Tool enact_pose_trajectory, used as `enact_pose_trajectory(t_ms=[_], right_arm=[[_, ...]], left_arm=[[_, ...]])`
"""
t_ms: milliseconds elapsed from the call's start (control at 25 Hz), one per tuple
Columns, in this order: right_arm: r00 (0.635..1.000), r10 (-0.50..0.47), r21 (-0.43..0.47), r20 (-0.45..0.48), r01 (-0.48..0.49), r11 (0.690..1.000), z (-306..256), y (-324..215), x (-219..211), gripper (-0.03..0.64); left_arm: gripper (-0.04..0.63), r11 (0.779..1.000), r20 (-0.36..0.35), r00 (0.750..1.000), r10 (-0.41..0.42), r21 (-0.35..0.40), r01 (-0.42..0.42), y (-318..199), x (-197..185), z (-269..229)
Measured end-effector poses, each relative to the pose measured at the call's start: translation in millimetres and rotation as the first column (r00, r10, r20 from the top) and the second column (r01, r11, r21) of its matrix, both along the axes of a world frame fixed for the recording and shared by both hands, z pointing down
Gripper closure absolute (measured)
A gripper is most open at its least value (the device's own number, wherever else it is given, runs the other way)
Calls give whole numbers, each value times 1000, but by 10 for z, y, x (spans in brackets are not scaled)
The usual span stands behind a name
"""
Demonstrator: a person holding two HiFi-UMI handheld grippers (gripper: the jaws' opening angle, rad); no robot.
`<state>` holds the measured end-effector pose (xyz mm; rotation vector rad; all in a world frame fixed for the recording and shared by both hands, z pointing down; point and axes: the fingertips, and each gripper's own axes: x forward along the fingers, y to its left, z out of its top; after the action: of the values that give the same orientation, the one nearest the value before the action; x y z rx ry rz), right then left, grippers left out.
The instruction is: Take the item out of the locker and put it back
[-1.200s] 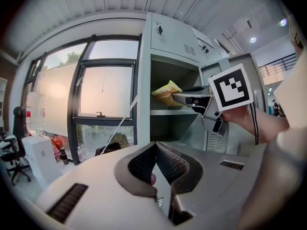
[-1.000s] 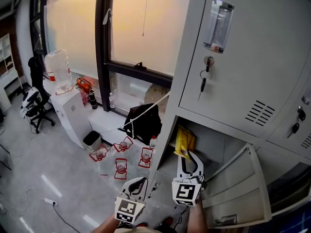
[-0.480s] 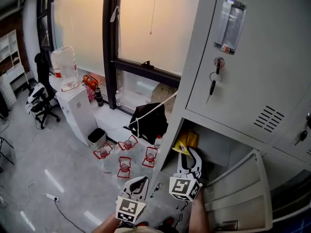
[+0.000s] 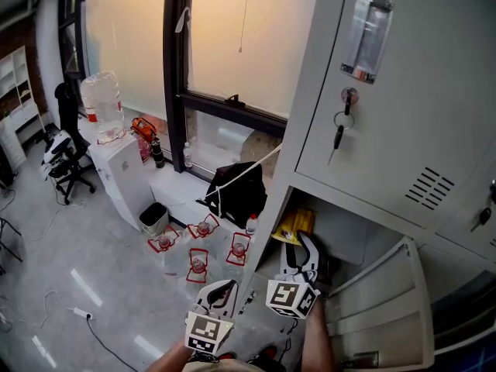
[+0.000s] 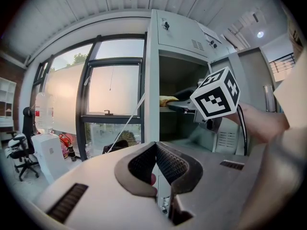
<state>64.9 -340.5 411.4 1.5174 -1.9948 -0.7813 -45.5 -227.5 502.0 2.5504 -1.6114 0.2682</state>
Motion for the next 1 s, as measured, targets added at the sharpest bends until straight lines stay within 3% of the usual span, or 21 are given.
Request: enact_pose_trajectory(t_ms=[80, 160, 280, 600, 1000], right_arm=[[1000, -4, -13, 27, 4, 1000, 3, 9, 6, 457], [998, -12, -17, 57, 13, 1000, 10, 10, 17, 363], [997, -7, -18, 72, 8, 1000, -1, 15, 43, 318], [994, 11, -32, 112, -8, 999, -17, 107, 86, 313], [960, 76, -76, 269, -57, 995, -5, 545, 349, 334]], left_arm=[[572, 1000, 1, 1000, 6, 0, -6, 2, 22, 0], [572, 1000, 2, 1000, 11, 1, -11, 7, 30, 4], [572, 1000, 4, 1000, 12, -2, -12, 16, 18, 8], [572, 1000, 1, 1000, 15, 9, -15, 45, -12, -25], [572, 995, 5, 996, 93, 20, -93, 157, 154, -58]])
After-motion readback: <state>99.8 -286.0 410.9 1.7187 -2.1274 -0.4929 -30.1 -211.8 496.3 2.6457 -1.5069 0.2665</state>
